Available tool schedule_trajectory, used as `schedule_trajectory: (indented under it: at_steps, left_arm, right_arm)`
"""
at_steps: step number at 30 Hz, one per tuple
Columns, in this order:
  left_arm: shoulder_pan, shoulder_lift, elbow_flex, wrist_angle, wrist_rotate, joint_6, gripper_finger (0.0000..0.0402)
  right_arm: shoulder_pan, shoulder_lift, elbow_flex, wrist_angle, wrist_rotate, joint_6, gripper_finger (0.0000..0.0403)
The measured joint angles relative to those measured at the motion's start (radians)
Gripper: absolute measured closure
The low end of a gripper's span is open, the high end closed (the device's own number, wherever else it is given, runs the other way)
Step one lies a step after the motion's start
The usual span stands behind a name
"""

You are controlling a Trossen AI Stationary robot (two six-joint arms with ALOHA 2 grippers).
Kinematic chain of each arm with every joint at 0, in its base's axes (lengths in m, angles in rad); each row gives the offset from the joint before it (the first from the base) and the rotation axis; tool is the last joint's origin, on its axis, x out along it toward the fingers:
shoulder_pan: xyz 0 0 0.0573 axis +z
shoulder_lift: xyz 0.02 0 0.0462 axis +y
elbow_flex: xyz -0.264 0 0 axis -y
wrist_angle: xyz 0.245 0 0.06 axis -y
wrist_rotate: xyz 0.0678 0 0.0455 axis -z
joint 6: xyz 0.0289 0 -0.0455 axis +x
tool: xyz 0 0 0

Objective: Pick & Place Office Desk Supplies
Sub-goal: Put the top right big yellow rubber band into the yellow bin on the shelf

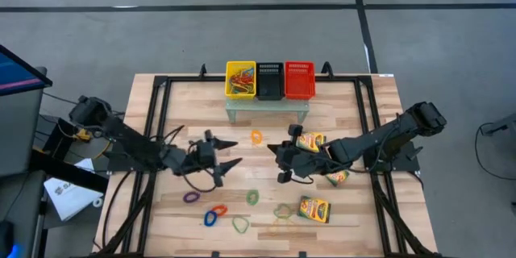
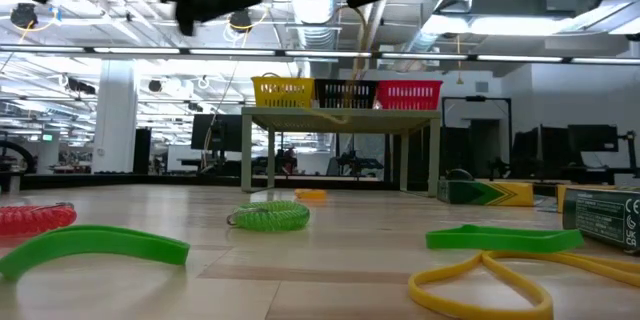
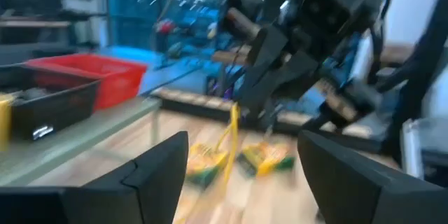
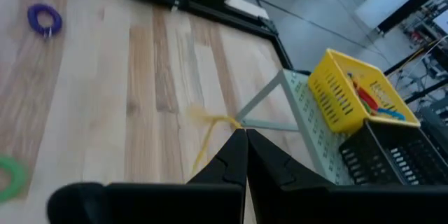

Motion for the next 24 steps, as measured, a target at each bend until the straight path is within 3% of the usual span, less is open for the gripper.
schedule_trajectory:
  at_steps: [3,9,20,24]
  left_arm:
    - [0.067,0.089,0.010,0.144,0.107,0.022,0.0138]
    - [0.152,0.232,0.099,0.153,0.278,0.024,0.0146]
    - [0.189,0.355,0.225,0.118,0.319,0.076,0.0148]
    - [0.202,0.356,0.240,0.032,0.319,0.030,0.0185]
  right_arm:
    - [0.000,0.000,0.000,0.013,0.000,-0.004,0.0403]
    - [0.002,0.000,0.000,0.044,-0.001,-0.020,0.0403]
    - [0.007,-0.001,0.000,0.048,-0.001,-0.022,0.0403]
    - [0.015,-0.001,0.000,0.050,-0.002,-0.027,0.0403]
